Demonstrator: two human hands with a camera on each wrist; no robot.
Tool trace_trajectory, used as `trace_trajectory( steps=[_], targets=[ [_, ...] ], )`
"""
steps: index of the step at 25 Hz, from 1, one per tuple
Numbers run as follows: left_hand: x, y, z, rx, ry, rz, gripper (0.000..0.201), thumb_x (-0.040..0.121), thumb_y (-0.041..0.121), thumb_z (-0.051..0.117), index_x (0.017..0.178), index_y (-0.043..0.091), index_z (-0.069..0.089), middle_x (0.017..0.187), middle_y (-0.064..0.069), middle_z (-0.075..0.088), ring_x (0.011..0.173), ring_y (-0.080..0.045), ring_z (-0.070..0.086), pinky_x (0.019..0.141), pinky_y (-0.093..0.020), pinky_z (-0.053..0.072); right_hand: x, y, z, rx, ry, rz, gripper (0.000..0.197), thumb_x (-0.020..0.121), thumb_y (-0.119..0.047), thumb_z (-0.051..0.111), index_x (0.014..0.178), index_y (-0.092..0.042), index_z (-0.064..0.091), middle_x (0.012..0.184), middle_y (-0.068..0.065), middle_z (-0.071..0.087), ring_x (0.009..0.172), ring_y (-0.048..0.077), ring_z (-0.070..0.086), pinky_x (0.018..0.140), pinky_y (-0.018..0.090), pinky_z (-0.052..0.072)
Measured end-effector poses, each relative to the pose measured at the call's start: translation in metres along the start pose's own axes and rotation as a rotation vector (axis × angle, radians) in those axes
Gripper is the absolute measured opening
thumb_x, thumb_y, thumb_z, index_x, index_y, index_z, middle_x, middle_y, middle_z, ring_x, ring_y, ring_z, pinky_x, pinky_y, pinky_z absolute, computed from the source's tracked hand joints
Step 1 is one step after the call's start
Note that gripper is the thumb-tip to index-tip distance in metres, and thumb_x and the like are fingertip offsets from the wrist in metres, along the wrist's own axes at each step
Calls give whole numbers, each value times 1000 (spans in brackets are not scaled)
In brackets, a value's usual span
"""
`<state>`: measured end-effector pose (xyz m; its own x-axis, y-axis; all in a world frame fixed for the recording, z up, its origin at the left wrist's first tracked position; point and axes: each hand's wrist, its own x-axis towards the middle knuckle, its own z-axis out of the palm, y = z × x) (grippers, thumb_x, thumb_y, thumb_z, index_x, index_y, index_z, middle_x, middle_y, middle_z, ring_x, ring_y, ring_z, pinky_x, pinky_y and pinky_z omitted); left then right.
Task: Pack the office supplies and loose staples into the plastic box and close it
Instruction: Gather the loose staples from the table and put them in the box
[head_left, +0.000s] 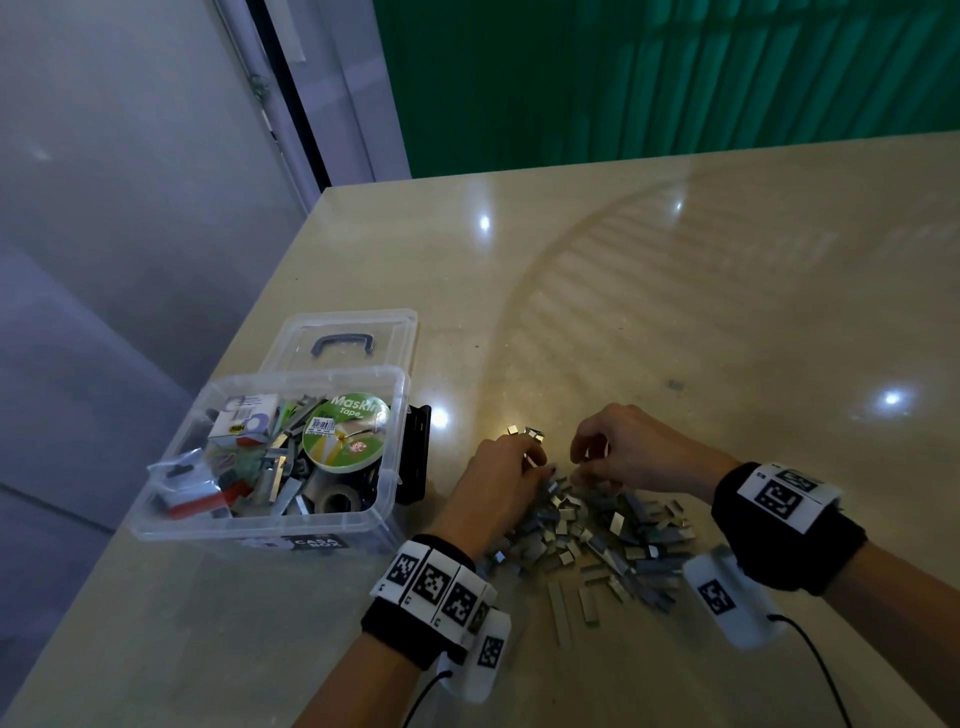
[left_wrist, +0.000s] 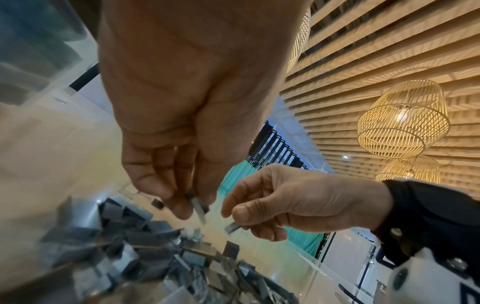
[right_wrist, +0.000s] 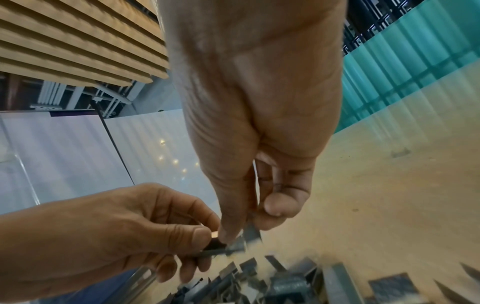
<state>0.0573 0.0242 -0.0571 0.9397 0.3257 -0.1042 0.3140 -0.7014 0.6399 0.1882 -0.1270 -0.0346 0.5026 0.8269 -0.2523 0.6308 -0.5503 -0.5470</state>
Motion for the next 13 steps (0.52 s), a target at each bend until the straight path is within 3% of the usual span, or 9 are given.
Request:
trace_trajectory(
  steps=[2, 7, 11, 13],
  targets=[
    [-2, 0, -3, -35, 18, 4, 20, 93, 31, 67, 110, 19, 70, 99, -3, 70, 85, -11, 65, 75, -22, 54, 1, -3, -3, 10, -11, -14, 23, 85, -34, 79, 99, -16, 74, 90, -6, 68, 75, 2, 63, 65, 18, 49],
    [-3, -3, -9, 39, 18, 53, 20, 94, 17, 66, 112, 16, 74, 109, -4, 72, 98, -15, 68, 92, -28, 54, 3, -8, -7, 54, -31, -29, 20, 86, -27, 79, 101, -15, 74, 85, -5, 70, 62, 2, 66, 57, 14, 49],
    [-9, 4, -19, 131, 63, 99, 24, 98, 15, 58, 115, 18, 74, 110, -2, 70, 98, -16, 65, 90, -28, 52, 8, -15, -14, 108, -35, -35, 19, 86, -21, 79, 101, -11, 73, 80, 2, 73, 57, 12, 70, 54, 20, 54],
    [-16, 12, -28, 145, 119, 138, 23, 99, 17, 56, 114, 19, 74, 108, -1, 68, 93, -13, 64, 84, -24, 51, 12, -23, -18, 100, -25, -59, 17, 86, -20, 79, 100, -11, 73, 75, 3, 74, 55, 12, 69, 54, 20, 54]
  ],
)
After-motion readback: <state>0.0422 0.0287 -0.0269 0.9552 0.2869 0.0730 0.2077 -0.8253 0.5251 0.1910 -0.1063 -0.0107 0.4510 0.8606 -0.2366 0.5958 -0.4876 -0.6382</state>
